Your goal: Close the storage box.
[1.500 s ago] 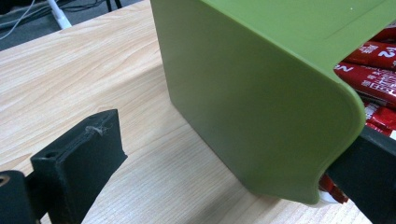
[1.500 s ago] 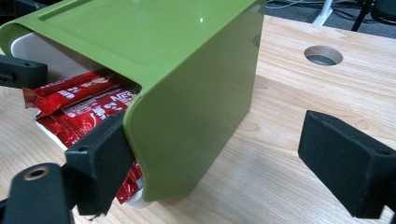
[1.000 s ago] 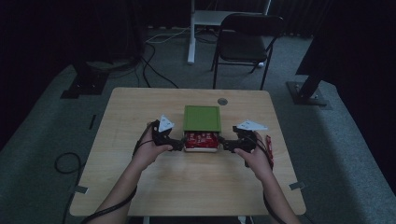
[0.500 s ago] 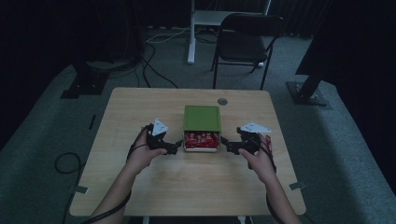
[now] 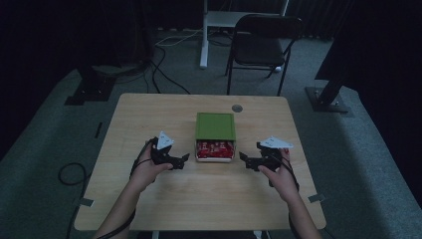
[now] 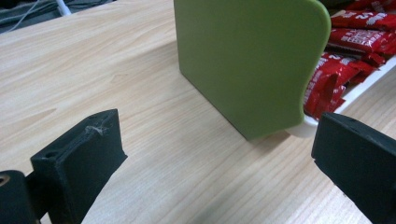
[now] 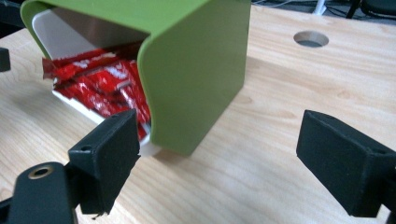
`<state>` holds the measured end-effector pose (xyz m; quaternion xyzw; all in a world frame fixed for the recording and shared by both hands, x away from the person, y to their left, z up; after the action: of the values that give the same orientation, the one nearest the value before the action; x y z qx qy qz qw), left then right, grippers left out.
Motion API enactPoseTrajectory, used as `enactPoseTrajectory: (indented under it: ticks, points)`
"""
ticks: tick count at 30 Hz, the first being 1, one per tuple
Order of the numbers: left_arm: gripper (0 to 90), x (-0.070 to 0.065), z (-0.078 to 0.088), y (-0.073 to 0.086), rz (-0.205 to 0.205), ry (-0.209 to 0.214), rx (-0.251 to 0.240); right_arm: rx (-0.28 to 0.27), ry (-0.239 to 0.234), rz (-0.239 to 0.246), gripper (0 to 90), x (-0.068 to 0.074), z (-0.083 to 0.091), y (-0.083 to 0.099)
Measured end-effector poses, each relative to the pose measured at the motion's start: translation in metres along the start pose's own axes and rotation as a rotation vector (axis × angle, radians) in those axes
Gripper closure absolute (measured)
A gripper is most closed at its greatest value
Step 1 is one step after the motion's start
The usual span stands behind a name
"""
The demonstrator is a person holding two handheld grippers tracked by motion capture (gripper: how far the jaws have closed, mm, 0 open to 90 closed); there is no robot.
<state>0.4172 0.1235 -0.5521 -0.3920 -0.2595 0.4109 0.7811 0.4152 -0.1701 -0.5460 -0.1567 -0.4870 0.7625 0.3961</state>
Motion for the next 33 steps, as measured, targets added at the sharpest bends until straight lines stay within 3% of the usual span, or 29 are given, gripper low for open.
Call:
enactPoseTrajectory:
  ticks: [9, 24, 33]
  points:
    - [2.8, 0.007, 0.003, 0.015, 0.025, -0.024, 0.012, 0.028, -0.007, -0.002, 12.8, 0.005, 0.001, 0.022]
    - [2.8, 0.03, 0.009, 0.052, 0.092, -0.083, 0.057, 0.079, -0.014, -0.013, 12.9, 0.007, 0.0, 0.054]
    - [2.8, 0.049, 0.016, 0.073, 0.141, -0.165, 0.114, 0.109, 0.001, -0.015, 12.9, 0.006, 0.004, 0.071]
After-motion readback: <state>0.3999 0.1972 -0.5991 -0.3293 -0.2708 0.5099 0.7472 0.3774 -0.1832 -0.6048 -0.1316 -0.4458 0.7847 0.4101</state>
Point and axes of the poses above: each handheld gripper's, and its own axes: z roughly backward along the jaws, y roughly out of its underside, x roughly to its left, the point moved 8 cm from there along -z, roughly forward along the jaws, and after that the axes turned 6 degrees about -y, right-handed, at the moved point
